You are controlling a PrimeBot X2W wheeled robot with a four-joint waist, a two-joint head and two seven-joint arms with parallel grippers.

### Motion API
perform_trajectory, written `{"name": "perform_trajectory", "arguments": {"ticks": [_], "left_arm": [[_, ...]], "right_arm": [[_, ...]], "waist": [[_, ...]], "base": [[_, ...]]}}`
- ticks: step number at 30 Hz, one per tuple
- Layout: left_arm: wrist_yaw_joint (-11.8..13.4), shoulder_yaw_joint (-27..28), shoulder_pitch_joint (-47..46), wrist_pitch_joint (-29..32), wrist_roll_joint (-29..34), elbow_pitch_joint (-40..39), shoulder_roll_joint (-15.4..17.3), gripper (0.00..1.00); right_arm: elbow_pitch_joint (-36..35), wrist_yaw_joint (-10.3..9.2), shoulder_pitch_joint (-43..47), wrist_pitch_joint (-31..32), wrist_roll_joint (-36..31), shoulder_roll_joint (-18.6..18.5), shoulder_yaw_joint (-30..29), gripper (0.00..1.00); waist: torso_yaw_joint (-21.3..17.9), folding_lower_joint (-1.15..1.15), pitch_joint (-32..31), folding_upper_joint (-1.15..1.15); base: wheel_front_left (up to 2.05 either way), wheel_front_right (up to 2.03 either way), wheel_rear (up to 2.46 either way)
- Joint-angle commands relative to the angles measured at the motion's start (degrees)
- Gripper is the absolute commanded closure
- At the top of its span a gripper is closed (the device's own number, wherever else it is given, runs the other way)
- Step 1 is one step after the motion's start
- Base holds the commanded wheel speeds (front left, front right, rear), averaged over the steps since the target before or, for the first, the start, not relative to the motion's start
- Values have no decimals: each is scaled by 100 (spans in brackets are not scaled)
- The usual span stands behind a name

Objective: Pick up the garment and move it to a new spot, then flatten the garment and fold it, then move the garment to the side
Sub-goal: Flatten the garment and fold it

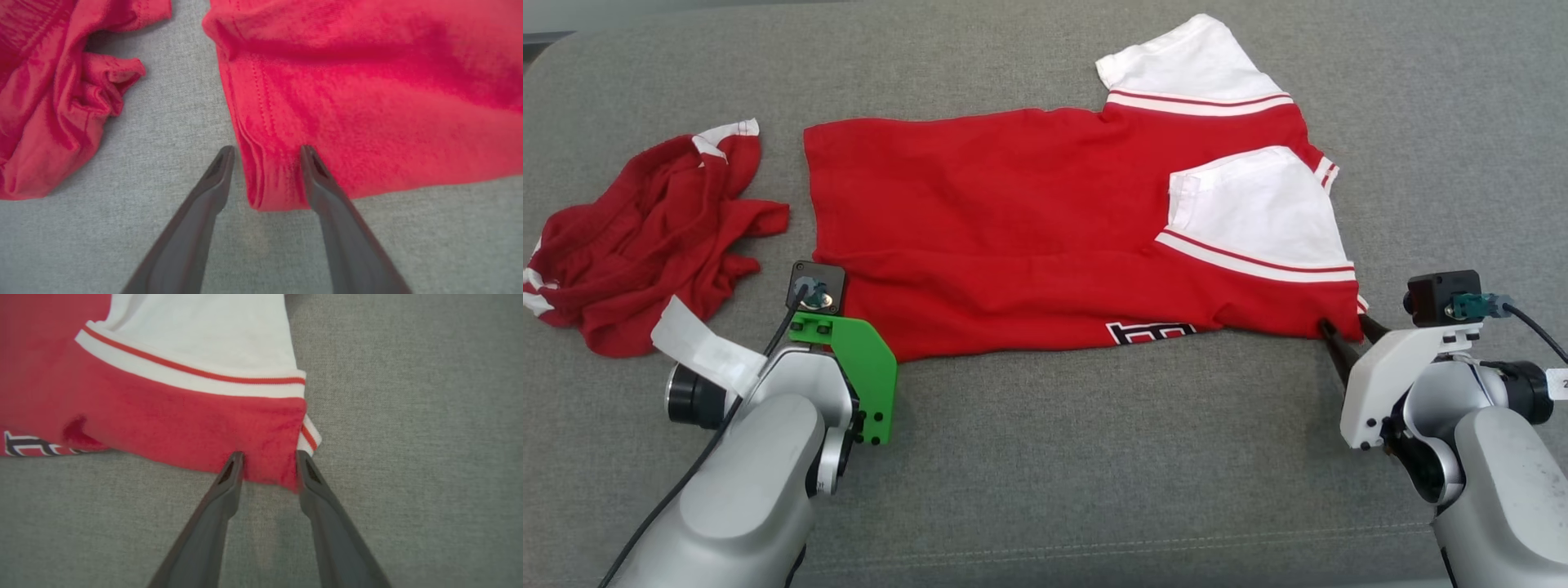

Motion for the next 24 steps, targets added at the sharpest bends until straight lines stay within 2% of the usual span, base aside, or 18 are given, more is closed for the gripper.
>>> {"name": "perform_trajectory", "arguments": {"ticks": [1, 2, 3, 11, 16, 24], "left_arm": [[-33, -18, 128, 22, -76, 33, -6, 100], [-26, -10, 163, 8, -97, 31, -1, 100], [-23, -1, 199, -5, -117, 23, 5, 100], [4, 97, 465, -162, -297, -5, 32, 100], [-71, 198, 666, -360, -453, -126, 78, 100], [-182, 216, 1131, -348, -692, -415, 216, 100]], "right_arm": [[34, -3, 119, 49, -43, 14, -52, 82], [44, -3, 124, 73, -37, 35, -91, 99], [50, -3, 137, 87, -27, 53, -98, 100], [30, -3, 229, 121, 29, 57, -178, 100], [-102, -3, 376, 227, 154, -20, -236, 100], [-766, -4, 1034, 863, 506, -284, -423, 100]], "waist": [[7, 0, -24, 0], [9, 0, -35, 0], [12, 0, -46, 0], [0, 0, -145, 0], [6, 0, -333, 0], [24, 0, -767, 0]], "base": [[0, 0, 0], [0, 0, 0], [0, 0, 0], [0, 0, 0], [0, 0, 0], [0, 0, 0]]}}
